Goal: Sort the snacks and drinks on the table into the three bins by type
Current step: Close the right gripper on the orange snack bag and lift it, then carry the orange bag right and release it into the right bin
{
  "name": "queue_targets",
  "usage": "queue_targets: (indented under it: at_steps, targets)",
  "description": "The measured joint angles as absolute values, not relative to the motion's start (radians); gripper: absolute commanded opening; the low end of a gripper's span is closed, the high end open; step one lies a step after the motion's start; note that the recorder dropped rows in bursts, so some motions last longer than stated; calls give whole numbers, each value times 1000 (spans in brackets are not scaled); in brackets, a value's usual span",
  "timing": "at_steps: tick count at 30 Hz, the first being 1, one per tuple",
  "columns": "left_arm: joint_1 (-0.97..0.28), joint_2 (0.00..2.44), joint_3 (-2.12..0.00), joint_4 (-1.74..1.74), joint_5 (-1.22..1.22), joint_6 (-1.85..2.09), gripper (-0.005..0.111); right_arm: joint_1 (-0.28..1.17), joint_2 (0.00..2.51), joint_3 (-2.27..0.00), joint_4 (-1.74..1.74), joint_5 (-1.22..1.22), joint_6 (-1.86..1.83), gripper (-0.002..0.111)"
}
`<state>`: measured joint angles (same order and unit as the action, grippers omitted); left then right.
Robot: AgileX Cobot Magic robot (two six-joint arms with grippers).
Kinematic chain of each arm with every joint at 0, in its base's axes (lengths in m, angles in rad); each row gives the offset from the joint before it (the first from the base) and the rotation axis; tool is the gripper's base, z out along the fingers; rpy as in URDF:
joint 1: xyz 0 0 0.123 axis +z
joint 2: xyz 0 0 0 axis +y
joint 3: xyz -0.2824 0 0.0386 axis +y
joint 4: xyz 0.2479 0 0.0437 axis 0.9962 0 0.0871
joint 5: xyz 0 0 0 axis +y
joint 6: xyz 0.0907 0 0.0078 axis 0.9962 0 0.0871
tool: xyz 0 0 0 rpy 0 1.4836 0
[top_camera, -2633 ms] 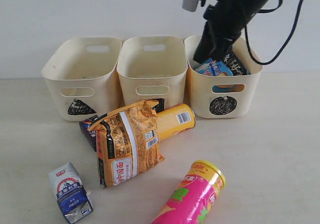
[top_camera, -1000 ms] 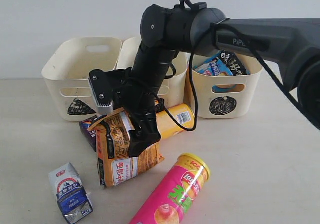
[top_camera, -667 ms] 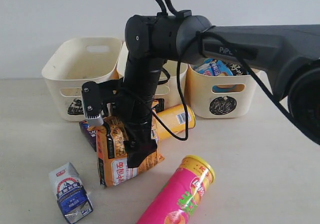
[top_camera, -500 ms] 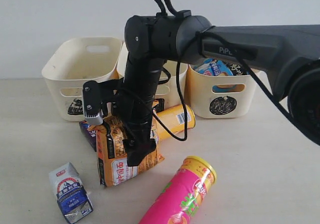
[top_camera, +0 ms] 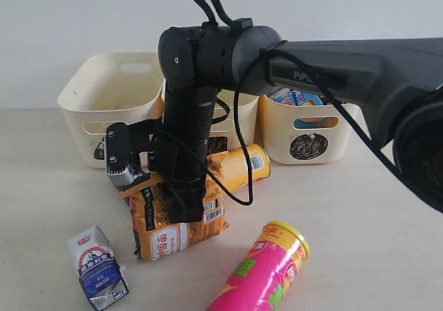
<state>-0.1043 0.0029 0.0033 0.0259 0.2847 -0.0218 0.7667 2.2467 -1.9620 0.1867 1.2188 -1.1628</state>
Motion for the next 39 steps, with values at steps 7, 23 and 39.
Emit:
queue_targets:
  at_steps: [7, 23, 39]
  targets:
    - [-104, 3, 3, 26, 285, -22, 4, 767, 2247, -1962, 187, 1219, -1161, 0]
    - [-104, 3, 3, 26, 285, -22, 4, 768, 2155, -1970, 186, 1223, -1147, 0]
    - [-104, 3, 3, 26, 285, -22, 4, 690, 1990, -1972, 220, 1223, -1018, 0]
